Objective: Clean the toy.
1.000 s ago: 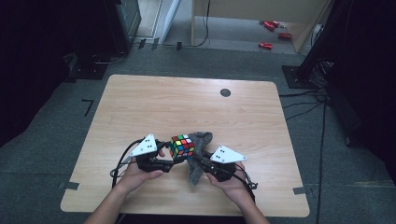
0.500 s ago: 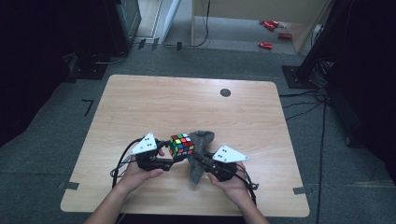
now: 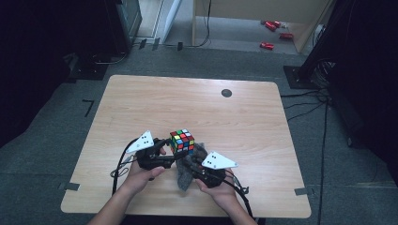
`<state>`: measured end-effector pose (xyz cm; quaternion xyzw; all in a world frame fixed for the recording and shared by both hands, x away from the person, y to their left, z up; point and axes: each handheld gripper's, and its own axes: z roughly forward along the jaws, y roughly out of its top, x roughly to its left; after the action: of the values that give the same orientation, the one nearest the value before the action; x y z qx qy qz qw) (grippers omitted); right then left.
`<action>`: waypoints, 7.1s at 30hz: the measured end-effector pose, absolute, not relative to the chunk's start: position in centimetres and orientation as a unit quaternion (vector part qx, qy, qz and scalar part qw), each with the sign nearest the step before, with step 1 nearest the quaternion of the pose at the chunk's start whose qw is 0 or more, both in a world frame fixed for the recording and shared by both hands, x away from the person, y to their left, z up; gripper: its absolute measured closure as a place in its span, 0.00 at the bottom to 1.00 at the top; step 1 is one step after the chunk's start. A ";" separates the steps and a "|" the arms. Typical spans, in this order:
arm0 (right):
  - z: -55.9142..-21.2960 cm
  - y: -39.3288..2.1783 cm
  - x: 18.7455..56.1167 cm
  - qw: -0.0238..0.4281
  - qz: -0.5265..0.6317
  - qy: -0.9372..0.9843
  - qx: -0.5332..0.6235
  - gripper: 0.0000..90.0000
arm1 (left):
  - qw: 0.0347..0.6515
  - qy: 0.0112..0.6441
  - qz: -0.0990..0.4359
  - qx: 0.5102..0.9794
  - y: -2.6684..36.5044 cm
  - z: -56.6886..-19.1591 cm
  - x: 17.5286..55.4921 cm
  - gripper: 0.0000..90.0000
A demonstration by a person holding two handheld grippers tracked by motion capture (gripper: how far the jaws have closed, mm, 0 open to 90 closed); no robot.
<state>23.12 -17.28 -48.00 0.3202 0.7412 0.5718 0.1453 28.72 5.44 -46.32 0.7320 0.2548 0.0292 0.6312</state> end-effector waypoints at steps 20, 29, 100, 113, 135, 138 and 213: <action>-48.2 -17.1 23.3 0.148 0.567 0.748 0.311 0.81 | 0.619 0.250 0.034 0.744 5.2 -46.4 28.7 0.39; -47.3 -19.9 23.8 0.163 0.576 0.751 0.278 0.55 | 0.594 0.285 0.017 0.752 7.3 -45.8 30.1 0.39; -47.7 -19.3 23.2 0.367 0.527 0.765 0.033 0.37 | 0.534 0.219 -0.128 0.806 5.4 -44.9 29.8 0.35; -47.2 -20.3 23.5 0.336 0.544 0.767 0.051 0.37 | 0.561 0.121 0.002 0.819 6.1 -44.9 28.4 0.28; -46.9 -21.3 23.8 0.270 0.555 0.784 0.066 0.38 | 0.547 0.056 0.119 0.827 7.0 -46.2 28.2 0.28; -46.8 -21.4 23.9 0.250 0.563 0.784 0.069 0.38 | 0.554 0.053 0.116 0.823 7.1 -46.1 28.1 0.27; -48.7 -19.3 24.4 0.180 0.524 0.809 0.196 0.02 | 0.561 0.055 0.182 0.806 10.0 -45.8 29.0 0.38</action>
<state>24.38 -19.27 -48.68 0.1959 0.8092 0.5240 0.1795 29.01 9.96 -45.85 0.8059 0.0552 0.1815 0.5608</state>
